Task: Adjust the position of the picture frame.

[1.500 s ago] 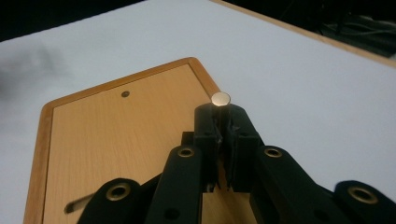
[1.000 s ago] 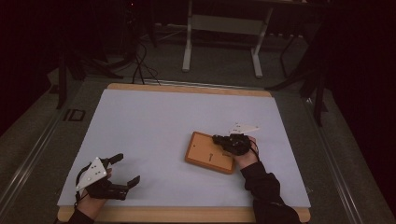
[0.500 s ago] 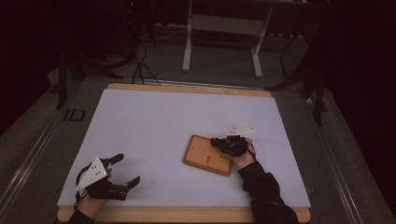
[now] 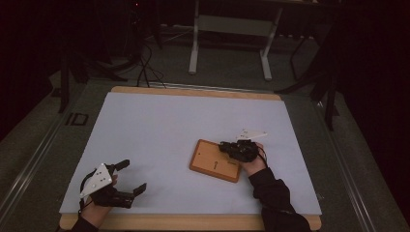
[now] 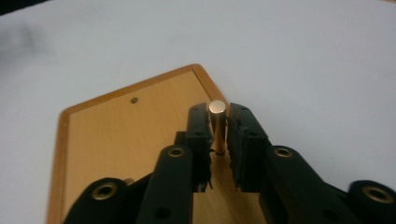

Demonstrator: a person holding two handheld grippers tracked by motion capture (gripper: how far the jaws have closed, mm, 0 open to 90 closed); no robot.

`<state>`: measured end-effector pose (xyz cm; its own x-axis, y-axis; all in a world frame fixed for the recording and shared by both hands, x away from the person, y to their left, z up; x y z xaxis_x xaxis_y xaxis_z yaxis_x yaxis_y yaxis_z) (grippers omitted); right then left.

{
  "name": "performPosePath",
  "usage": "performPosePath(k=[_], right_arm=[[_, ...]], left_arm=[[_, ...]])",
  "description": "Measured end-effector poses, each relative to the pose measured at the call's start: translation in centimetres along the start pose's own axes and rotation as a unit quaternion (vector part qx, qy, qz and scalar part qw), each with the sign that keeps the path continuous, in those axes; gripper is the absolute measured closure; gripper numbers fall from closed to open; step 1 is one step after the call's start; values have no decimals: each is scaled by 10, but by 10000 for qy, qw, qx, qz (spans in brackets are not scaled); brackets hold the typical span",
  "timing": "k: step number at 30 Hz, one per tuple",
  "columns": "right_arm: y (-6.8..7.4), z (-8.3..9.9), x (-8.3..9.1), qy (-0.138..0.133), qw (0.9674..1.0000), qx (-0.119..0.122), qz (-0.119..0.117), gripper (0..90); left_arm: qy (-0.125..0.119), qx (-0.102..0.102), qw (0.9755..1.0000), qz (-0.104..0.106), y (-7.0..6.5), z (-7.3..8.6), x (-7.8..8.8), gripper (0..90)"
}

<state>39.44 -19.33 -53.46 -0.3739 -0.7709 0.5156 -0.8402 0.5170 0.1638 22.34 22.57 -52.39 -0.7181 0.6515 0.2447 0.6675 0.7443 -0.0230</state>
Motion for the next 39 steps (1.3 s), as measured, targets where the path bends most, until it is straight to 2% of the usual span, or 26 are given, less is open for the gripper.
performPosePath(k=[4, 6, 12, 15, 18, 20, 23, 27, 31, 33, 35, 38, 39], right_arm=[[4, -1, 11, -30, 10000, 71, 28, 736], [4, -1, 17, -76, 10000, 33, 25, 700], [5, 5, 33, -112, 9999, -29, 95, 695], [10, 9, 41, -108, 9999, -12, 95, 689], [17, 13, 50, -159, 9998, 13, 98, 644], [21, 14, 57, -227, 9996, 25, 135, 633], [26, 16, 67, -374, 9992, -73, 70, 631], [36, 21, 77, -449, 9990, -63, 24, 625], [44, 27, 81, -441, 9990, -7, 83, 624], [46, 29, 82, -439, 9989, 47, 125, 664], [44, 30, 82, -362, 9992, 46, 148, 766], [39, 30, 80, -311, 9993, -6, 214, 782], [31, 30, 77, -214, 9995, -44, 248, 880]], left_arm=[[-9, 16, 10000, 31, -1, 0, -1, 8], [-49, 5, 10000, 23, -2, -1, -1, 8], [-76, 20, 9999, 77, -4, -2, -2, 8], [-52, 22, 9999, 142, -5, -2, -5, 8], [-62, 61, 9997, 248, -8, -5, -7, 8], [24, -2, 9996, 270, -9, -7, -10, 8], [128, 48, 9989, 452, -13, -9, -17, 8], [267, 27, 9976, 638, -19, -14, -29, 8], [362, 262, 9949, 904, -23, -19, -41, 8], [333, 258, 9948, 931, -26, -20, -46, 8], [240, 275, 9945, 979, -28, -21, -48, 8], [236, 225, 9948, 966, -29, -21, -49, 8], [251, 182, 9948, 969, -30, -20, -49, 8]])
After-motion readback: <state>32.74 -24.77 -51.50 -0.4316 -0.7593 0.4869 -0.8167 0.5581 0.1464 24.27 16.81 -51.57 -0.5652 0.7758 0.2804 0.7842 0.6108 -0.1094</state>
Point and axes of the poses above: each handheld gripper's, and its own axes: x roughly backward along the jaws, z roughly out of its underside, y roughly to its left, the point moved 1 cm from there along -x, roughly forward along the jaws, and after that the axes turned 4 degrees about -z, right-handed, at the moved point
